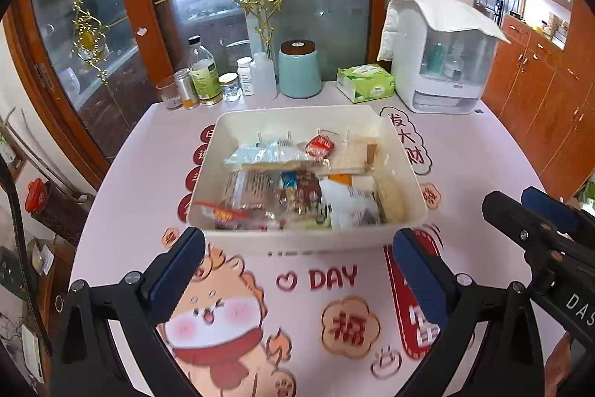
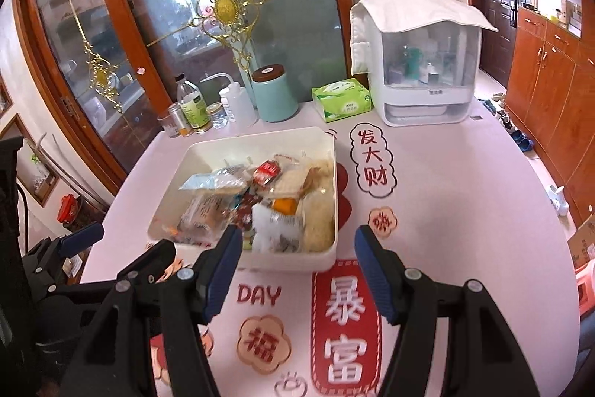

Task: Organize snacks

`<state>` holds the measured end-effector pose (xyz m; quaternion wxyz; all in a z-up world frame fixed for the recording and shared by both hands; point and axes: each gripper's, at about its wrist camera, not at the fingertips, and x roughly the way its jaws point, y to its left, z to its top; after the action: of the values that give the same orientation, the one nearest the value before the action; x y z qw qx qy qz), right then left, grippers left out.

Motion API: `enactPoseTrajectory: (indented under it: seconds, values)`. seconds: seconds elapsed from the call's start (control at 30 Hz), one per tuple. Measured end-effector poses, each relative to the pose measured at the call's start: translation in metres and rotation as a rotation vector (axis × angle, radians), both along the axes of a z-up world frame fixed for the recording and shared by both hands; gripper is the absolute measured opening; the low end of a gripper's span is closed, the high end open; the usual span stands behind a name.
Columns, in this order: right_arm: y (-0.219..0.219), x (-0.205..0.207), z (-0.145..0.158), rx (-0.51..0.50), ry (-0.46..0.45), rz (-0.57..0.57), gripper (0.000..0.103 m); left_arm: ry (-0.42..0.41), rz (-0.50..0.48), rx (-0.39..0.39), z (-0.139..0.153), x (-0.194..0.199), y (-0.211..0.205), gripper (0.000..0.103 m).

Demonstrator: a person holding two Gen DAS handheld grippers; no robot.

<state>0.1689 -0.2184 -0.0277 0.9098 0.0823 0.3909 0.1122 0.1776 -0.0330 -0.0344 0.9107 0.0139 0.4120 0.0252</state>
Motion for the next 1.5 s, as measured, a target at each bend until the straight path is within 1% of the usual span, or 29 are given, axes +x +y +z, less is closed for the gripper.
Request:
enactPoseTrajectory:
  seconds: [0.23, 0.37, 0.5, 0.67, 0.8, 1.0, 1.33, 1.5]
  values:
    - [0.006, -0.075, 0.013, 0.006, -0.018, 0.013, 0.065, -0.025, -0.023, 0.009, 0.014, -0.081, 0.009, 0.101]
    - [0.01, -0.112, 0.009, -0.013, 0.023, 0.017, 0.067, -0.02, -0.002, -0.016, 0.018, -0.117, 0.022, 0.101]
    - [0.015, -0.141, 0.004, -0.033, 0.065, 0.024, 0.067, -0.01, -0.004, -0.034, 0.018, -0.141, 0.028, 0.101]
    - [0.016, -0.166, 0.004, -0.03, 0.076, 0.021, 0.067, 0.008, -0.024, -0.03, 0.017, -0.165, 0.026, 0.101]
    - [0.014, -0.179, 0.006, -0.032, 0.068, 0.001, 0.067, 0.024, -0.041, -0.029, 0.015, -0.176, 0.022, 0.101]
    - [0.017, -0.183, 0.009, -0.038, 0.06, 0.007, 0.067, 0.015, -0.022, -0.031, 0.017, -0.184, 0.024, 0.101]
    - [0.021, -0.185, 0.011, -0.045, 0.046, 0.021, 0.067, 0.032, -0.003, -0.039, 0.014, -0.183, 0.026, 0.101]
    - [0.02, -0.184, 0.012, -0.045, 0.046, 0.013, 0.067, 0.027, -0.006, -0.035, 0.013, -0.182, 0.026, 0.101]
